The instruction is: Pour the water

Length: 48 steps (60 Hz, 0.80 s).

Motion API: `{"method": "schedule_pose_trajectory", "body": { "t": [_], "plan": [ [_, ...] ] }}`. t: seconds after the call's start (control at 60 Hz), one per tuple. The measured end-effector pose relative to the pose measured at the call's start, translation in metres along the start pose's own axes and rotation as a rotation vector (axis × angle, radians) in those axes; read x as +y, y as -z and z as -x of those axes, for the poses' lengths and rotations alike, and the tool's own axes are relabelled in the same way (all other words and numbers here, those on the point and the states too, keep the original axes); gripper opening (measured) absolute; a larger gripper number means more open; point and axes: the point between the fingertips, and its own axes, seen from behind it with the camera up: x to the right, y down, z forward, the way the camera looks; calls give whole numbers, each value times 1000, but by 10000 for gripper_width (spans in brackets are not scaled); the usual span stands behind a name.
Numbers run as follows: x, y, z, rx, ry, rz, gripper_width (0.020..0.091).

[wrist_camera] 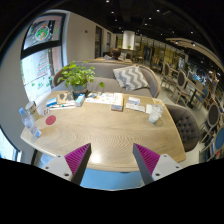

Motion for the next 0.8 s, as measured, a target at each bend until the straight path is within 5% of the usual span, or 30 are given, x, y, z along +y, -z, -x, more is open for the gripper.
{"method": "schedule_pose_trajectory", "body": {
  "t": [0.483,0.8],
  "plan": [
    [32,-7,180,12,10,53,849],
    [26,-13,378,-80,17,-13,855]
  ]
}}
